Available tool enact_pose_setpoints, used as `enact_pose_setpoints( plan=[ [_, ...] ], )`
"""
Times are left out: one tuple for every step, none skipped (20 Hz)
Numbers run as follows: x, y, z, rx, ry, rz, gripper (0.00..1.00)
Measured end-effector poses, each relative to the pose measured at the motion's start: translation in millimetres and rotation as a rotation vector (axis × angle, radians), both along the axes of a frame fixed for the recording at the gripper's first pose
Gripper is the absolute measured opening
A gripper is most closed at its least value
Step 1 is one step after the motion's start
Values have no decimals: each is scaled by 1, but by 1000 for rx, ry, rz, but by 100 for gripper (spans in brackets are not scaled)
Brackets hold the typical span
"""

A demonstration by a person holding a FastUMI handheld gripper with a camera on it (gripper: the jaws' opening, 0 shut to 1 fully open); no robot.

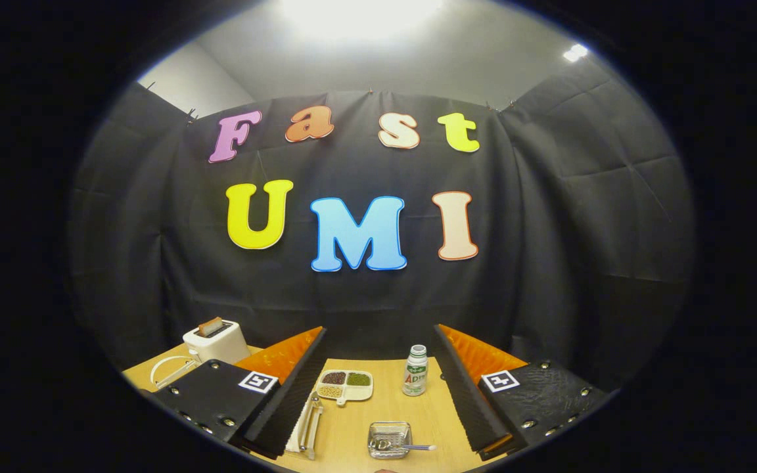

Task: Take the plate from the dish rack, then take the spoon from the basket and place it into the plate.

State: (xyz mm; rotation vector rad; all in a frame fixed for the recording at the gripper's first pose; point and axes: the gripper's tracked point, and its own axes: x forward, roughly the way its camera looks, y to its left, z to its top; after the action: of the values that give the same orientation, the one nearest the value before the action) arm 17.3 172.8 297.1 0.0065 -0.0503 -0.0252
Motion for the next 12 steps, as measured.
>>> enact_pose_setpoints(
  plan=[
    [3, 9, 0, 12, 7, 2, 97],
    [7, 18, -4, 26, 25, 2, 97],
    [9, 23, -9, 32, 56, -3, 97],
    [12, 30, -14, 38, 86, 1, 97],
    [13, 37, -15, 47, 109, 11, 97],
    [17, 45, -14, 57, 123, 28, 96],
    [21, 51, -15, 58, 144, 43, 96],
    [24, 56, -20, 55, 178, 58, 95],
    [28, 62, -22, 57, 207, 77, 96],
    [34, 67, -26, 55, 244, 84, 95],
    [39, 70, -34, 45, 307, 81, 96],
    [37, 79, -42, 51, 368, 100, 96]
  ],
)
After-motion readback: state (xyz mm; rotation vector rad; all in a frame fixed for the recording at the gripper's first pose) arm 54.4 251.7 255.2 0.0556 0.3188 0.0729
